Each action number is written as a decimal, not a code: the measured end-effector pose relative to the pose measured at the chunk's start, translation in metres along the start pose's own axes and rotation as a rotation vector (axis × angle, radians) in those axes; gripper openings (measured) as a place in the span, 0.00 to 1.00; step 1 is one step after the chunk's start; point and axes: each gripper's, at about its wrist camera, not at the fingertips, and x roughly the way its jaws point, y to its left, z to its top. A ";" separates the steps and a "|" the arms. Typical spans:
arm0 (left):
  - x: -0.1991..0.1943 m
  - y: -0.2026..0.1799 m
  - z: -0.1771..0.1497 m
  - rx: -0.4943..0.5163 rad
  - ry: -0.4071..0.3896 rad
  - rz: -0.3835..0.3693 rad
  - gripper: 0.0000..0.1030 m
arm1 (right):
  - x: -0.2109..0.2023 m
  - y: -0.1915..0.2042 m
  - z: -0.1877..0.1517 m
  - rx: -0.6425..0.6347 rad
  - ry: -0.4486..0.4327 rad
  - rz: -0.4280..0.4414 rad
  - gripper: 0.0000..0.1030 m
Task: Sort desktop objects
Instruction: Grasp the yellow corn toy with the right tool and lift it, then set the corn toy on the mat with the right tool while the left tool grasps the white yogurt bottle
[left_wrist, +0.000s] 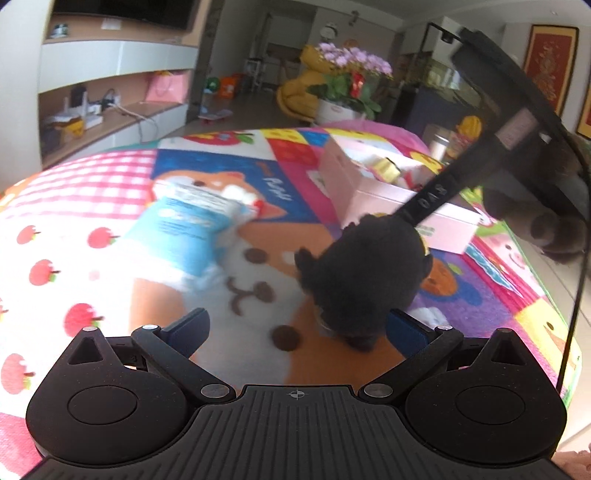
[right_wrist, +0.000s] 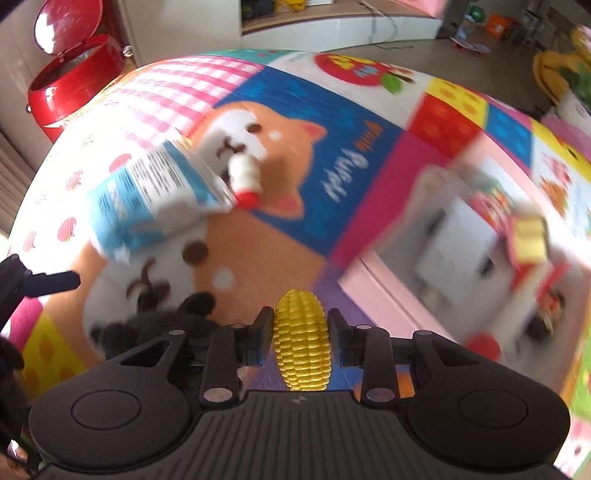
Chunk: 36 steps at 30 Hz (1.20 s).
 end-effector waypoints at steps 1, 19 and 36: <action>0.001 -0.004 0.001 0.010 0.004 -0.008 1.00 | -0.002 -0.007 -0.010 0.020 -0.003 -0.011 0.30; 0.086 0.003 0.111 0.291 0.055 0.172 0.77 | -0.047 -0.048 -0.174 0.442 -0.421 -0.078 0.57; 0.081 -0.016 0.137 0.308 0.059 0.153 0.51 | -0.030 -0.050 -0.218 0.586 -0.453 -0.095 0.70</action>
